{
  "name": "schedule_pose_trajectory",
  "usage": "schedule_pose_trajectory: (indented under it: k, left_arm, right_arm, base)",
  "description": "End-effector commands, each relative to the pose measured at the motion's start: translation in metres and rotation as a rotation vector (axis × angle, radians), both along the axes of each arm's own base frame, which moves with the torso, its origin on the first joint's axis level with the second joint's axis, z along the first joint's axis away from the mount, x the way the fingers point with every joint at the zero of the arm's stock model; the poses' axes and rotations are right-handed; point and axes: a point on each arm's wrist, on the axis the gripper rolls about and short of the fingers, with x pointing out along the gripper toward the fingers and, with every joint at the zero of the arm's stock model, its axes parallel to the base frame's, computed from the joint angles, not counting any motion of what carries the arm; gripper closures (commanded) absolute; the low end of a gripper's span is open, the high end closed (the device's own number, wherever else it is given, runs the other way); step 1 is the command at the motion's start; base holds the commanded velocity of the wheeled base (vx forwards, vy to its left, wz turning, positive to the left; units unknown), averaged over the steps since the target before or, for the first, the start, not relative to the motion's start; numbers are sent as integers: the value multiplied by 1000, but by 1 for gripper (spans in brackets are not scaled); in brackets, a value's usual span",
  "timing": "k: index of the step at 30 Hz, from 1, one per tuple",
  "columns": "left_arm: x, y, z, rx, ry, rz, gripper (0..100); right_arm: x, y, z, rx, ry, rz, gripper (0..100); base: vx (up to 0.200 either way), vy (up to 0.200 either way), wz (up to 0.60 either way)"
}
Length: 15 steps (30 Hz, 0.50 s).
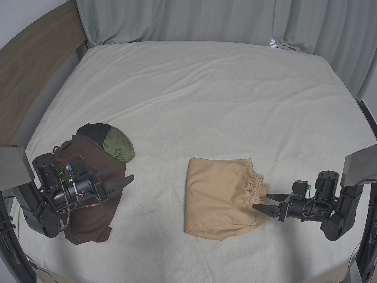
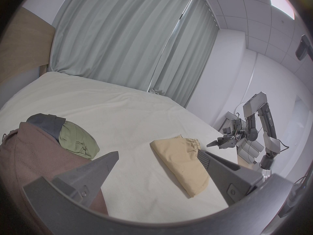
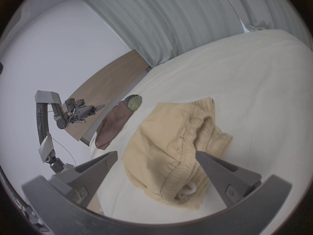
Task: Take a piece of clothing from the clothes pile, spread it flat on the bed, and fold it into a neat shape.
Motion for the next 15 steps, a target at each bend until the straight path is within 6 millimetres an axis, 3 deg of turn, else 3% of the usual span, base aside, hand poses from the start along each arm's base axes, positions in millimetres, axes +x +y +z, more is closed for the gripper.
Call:
schedule_pose_trajectory:
  k: [1,15]
  left_arm:
    - [0,0,-1,0,4,0,0]
    - [-1,0,-1,0,6,-13,0]
  right_arm:
    - [1,-5,-24,-15,87,-18,0]
    - [2,-8,-49,-17,197,-88,0]
  base:
    - [0,0,0]
    - [0,0,0]
